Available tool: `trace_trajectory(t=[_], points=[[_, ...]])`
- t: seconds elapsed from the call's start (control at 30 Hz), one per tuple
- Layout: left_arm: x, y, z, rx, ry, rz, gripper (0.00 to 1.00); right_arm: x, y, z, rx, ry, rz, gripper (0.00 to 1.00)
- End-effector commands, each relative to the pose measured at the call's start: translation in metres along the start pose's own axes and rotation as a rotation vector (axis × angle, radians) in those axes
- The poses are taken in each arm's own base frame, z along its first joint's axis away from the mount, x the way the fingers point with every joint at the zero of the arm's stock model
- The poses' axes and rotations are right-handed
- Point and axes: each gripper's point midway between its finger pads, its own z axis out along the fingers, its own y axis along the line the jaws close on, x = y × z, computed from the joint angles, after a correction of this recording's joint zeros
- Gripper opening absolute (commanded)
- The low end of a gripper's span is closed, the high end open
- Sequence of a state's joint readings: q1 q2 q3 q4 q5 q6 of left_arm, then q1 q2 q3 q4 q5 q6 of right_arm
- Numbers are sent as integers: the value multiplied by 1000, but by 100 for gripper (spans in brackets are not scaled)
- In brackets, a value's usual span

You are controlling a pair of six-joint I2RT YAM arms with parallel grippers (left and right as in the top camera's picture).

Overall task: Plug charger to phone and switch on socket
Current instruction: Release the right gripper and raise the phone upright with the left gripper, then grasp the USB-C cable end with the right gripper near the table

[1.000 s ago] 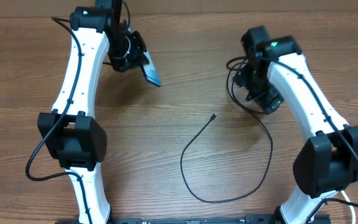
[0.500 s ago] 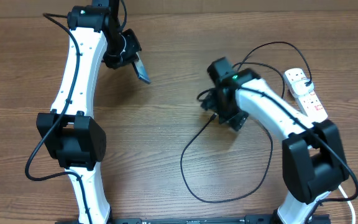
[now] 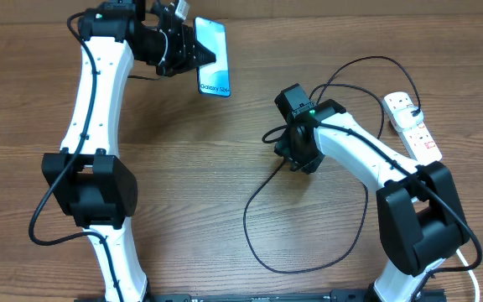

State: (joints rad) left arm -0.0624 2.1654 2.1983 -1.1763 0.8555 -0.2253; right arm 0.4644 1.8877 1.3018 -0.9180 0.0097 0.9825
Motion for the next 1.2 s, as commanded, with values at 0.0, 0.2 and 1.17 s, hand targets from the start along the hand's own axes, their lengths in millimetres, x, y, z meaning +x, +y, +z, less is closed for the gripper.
trace_trajectory(t=[0.0, 0.2, 1.17], points=[[5, -57, -22, 270, 1, 188, 4, 5, 6, -1, -32, -23, -25, 49], [5, -58, -22, 276, -1, 215, 4, 9, 11, 6, -47, -7, -5, 49], [5, -51, -20, 233, -2, 204, 4, 6, -15, 49, 45, 113, 123, 43]])
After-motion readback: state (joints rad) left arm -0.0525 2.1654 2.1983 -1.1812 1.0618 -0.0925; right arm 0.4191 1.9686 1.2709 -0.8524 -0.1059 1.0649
